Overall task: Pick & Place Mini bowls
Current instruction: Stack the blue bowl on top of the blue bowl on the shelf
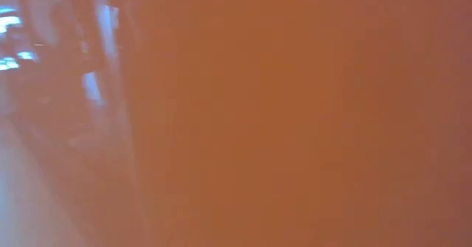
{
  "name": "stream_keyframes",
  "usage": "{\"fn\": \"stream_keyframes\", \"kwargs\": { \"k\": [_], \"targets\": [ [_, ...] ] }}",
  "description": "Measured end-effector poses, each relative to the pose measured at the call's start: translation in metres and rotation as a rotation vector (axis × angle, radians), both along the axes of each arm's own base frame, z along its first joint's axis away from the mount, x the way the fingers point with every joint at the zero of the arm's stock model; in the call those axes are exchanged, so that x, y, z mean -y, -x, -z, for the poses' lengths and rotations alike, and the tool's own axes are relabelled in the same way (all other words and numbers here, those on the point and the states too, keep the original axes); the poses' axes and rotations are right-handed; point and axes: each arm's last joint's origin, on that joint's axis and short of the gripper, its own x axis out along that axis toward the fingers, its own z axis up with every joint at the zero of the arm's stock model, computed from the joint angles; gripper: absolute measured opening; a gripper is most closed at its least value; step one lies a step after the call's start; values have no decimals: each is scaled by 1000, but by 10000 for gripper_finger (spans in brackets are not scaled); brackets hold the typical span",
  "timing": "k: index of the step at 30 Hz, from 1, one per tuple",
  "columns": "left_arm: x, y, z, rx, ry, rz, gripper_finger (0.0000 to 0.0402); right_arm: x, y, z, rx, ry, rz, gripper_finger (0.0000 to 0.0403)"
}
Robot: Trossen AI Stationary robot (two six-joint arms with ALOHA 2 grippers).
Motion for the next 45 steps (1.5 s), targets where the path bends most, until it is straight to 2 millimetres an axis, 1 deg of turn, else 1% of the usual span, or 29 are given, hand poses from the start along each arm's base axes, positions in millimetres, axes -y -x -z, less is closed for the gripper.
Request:
{"fn": "stream_keyframes", "kwargs": {
  "k": [3, 7, 23, 30, 36, 41, 45],
  "targets": [
    [-6, -11, 3, 50, 54, 53, 83, 0, -3, -1, 18, 2, -27, 8],
    [-8, -26, 6, 102, 51, 90, 83, -2, -5, -1, 23, -57, -70, 8],
    [-13, -53, 37, 14, 70, 74, 83, -2, -5, -1, 36, -75, -65, 8],
    [-14, -55, 42, -4, 71, 51, 83, -2, -5, 0, 36, -80, -63, 8],
    [-15, -51, 43, -38, 62, 9, 83, -2, -6, -2, 51, -79, -61, 8],
    [-15, -50, 45, -14, 117, -29, 83, -2, -6, -1, 50, -79, -61, 8],
    [-15, -51, 46, -17, 122, -27, 83, -2, -6, -1, 51, -81, -63, 8]
  ]
}}
